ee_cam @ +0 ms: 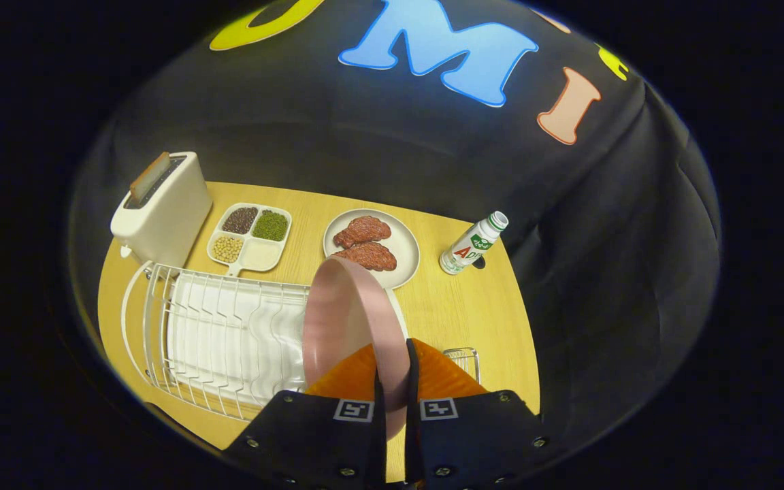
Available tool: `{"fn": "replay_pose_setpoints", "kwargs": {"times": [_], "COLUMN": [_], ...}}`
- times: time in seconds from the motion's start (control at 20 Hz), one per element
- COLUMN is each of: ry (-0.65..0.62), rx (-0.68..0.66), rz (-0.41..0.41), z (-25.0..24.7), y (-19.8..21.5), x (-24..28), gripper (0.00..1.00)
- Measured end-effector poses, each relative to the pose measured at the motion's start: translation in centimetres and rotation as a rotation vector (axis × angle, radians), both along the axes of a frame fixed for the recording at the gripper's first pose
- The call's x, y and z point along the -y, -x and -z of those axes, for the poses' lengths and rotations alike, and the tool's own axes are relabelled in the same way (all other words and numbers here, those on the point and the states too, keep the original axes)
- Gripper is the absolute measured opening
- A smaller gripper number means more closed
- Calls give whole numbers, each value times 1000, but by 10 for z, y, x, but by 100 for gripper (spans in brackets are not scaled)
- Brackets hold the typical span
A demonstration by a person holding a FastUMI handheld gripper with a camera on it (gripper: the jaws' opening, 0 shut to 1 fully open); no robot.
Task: Take the plate from the dish rack, then take the spoon from the basket and place it into the plate.
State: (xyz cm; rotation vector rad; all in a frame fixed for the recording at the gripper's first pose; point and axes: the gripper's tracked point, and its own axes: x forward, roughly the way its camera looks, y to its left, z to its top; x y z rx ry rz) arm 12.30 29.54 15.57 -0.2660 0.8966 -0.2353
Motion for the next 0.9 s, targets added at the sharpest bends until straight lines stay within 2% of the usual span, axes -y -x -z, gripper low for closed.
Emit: {"fn": "replay_pose_setpoints", "kwargs": {"times": [0.4,0.6,0.9], "ry": [-100,-161,-227], "rx": [52,61,37], "rz": [-42,-62,-90], "z": [-32,-39,-22], "y": [42,79,139], "x": [24,41,69], "gripper": [10,10,10]}}
